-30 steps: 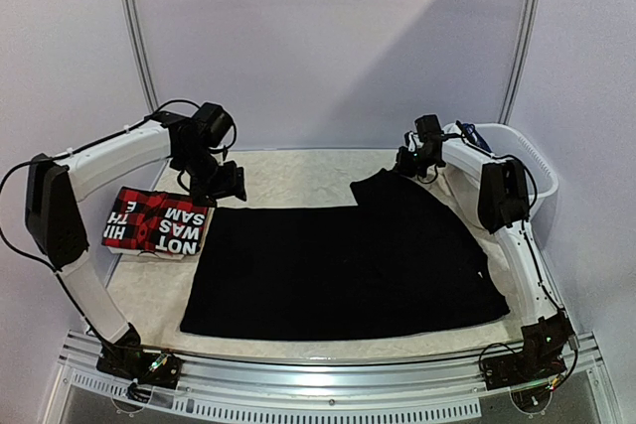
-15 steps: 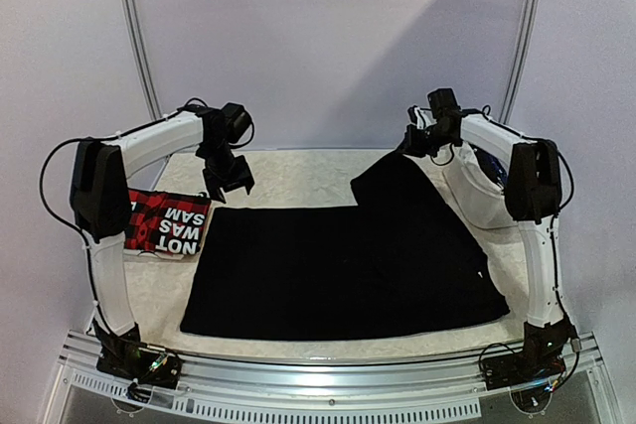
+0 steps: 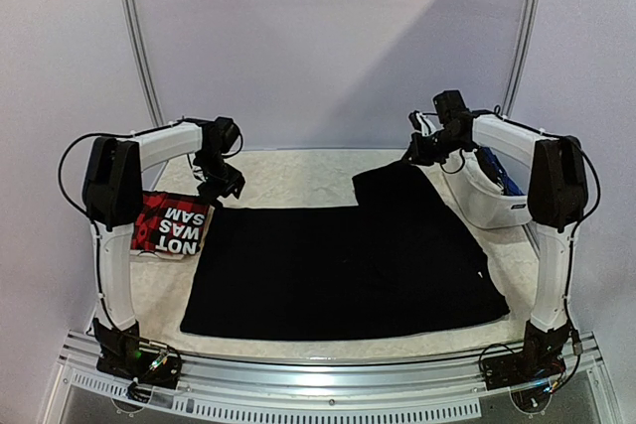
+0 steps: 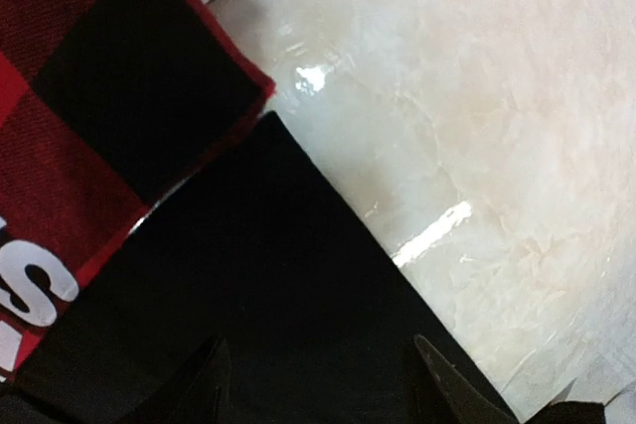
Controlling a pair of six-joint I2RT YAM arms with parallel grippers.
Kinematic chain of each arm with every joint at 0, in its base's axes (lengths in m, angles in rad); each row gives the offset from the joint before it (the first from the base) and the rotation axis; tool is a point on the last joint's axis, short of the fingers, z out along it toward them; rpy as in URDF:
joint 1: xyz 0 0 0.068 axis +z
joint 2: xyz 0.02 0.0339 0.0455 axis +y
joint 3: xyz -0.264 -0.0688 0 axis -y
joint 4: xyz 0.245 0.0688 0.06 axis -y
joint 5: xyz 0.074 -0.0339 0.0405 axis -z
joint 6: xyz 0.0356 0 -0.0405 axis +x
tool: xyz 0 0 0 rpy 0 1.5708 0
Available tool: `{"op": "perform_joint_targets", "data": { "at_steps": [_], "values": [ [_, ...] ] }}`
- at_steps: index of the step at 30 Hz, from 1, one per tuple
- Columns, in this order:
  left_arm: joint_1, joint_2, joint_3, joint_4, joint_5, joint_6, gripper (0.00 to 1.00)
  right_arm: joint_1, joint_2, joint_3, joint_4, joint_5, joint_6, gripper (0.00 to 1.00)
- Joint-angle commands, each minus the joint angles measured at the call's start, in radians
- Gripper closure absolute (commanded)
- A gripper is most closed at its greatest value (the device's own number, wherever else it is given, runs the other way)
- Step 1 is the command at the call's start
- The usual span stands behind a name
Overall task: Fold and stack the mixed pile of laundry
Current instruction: Pick up the 1/3-folded T-shirt from the center of the board.
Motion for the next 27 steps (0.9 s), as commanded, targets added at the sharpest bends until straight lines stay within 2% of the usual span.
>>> {"op": "perform_joint_targets", "data": {
  "at_steps": [1, 8, 15, 19, 27],
  "values": [
    [0.011, 0.062, 0.063, -0.021, -0.035, -0.112, 0.42, 0.009, -0.118, -0.082, -0.009, 0.024, -0.030, 1.00],
    [0.018, 0.147, 0.142, -0.009, -0.062, -0.194, 0.44, 0.023, -0.199, -0.182, -0.002, 0.044, -0.031, 1.00],
    [0.019, 0.242, 0.271, -0.082, -0.085, -0.223, 0.47, 0.035, -0.239, -0.240, 0.002, 0.066, -0.029, 1.00],
    [0.022, 0.282, 0.331, -0.177, -0.090, -0.247, 0.48, 0.037, -0.255, -0.260, 0.003, 0.078, -0.025, 1.00],
    [0.026, 0.290, 0.343, -0.249, -0.100, -0.288, 0.51, 0.037, -0.267, -0.274, -0.006, 0.089, -0.021, 1.00]
  ]
}}
